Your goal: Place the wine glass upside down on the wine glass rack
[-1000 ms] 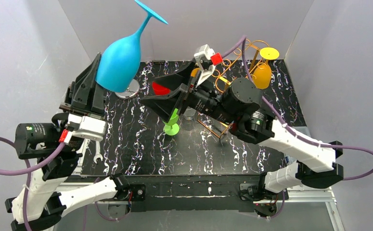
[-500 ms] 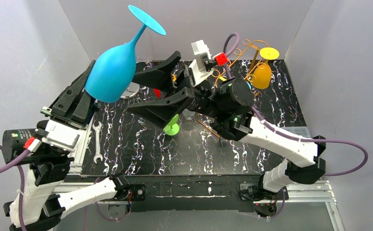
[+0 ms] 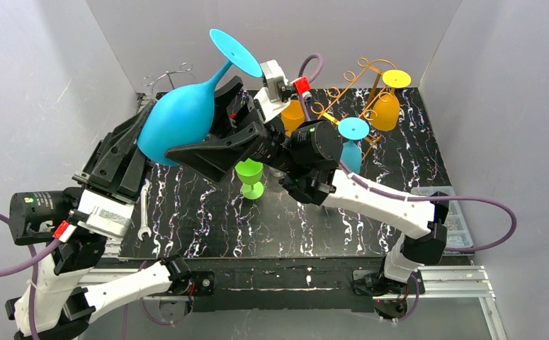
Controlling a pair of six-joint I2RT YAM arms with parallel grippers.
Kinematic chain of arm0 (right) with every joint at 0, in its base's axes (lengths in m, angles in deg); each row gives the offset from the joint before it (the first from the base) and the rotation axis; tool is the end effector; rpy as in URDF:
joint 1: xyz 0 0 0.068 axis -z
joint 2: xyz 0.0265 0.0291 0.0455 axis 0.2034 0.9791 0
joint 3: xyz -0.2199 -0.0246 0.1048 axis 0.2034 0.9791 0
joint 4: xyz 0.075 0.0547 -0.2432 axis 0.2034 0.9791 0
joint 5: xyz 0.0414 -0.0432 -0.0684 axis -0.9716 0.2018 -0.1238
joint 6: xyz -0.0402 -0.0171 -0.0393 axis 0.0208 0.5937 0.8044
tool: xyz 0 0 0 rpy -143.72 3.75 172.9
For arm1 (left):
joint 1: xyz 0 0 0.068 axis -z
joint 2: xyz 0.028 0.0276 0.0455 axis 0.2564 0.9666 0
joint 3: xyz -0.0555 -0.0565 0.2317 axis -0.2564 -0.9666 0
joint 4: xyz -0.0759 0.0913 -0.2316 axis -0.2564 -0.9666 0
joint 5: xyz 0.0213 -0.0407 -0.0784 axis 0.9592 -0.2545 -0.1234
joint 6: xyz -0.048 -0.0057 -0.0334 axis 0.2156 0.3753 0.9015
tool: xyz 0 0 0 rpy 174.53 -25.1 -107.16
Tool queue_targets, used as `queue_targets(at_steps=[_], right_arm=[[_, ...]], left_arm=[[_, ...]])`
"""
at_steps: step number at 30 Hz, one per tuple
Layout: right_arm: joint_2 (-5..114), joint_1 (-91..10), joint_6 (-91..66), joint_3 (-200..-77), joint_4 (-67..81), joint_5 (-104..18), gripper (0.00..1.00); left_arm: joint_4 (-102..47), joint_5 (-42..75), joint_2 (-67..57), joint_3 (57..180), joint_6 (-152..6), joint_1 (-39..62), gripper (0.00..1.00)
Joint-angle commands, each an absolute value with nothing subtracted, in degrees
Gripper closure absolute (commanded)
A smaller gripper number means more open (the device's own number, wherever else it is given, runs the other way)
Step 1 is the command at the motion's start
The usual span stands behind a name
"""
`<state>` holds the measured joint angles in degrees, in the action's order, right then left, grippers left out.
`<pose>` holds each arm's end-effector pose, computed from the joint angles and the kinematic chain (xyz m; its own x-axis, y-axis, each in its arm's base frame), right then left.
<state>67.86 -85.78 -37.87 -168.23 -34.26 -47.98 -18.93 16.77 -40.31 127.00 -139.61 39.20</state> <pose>0.0841 0.3269 0.5436 -0.3367 0.7155 -0.6121 -0.9409 -0.2803 0.1898 0.0293 -0.0506 0.5602 0.9604 0.0522 -0.2736 0.1190 0.8112 0.5726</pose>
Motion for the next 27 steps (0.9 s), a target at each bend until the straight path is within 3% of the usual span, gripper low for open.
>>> queue_targets(at_steps=[1, 4, 7, 11, 19, 27], right_arm=[[69.4, -86.2, -39.6, -172.2, -41.3, -45.6, 0.07], [70.1, -86.2, -40.2, -173.1, -41.5, -45.7, 0.18], [71.6, -86.2, -40.6, -175.8, -39.9, -46.6, 0.19], [72.8, -86.2, -41.0, -177.8, -39.8, -47.1, 0.17], [73.6, -86.2, -41.0, -180.0, -40.1, -50.0, 0.03], [74.2, -86.2, -41.6, -181.1, -41.7, -52.5, 0.02]], left_arm=[[-20.1, 14.2, -40.5, 124.6, -141.6, 39.4, 1.00], [-19.5, 15.1, -41.0, 123.2, -142.7, 39.4, 1.00], [-19.0, 15.9, -41.5, 121.9, -143.9, 39.4, 1.00], [-18.7, 16.3, -41.9, 120.8, -144.9, 39.4, 1.00], [-18.5, 16.2, -42.4, 119.5, -146.3, 39.4, 1.00], [-18.1, 16.2, -42.7, 118.1, -147.3, 39.4, 1.00]])
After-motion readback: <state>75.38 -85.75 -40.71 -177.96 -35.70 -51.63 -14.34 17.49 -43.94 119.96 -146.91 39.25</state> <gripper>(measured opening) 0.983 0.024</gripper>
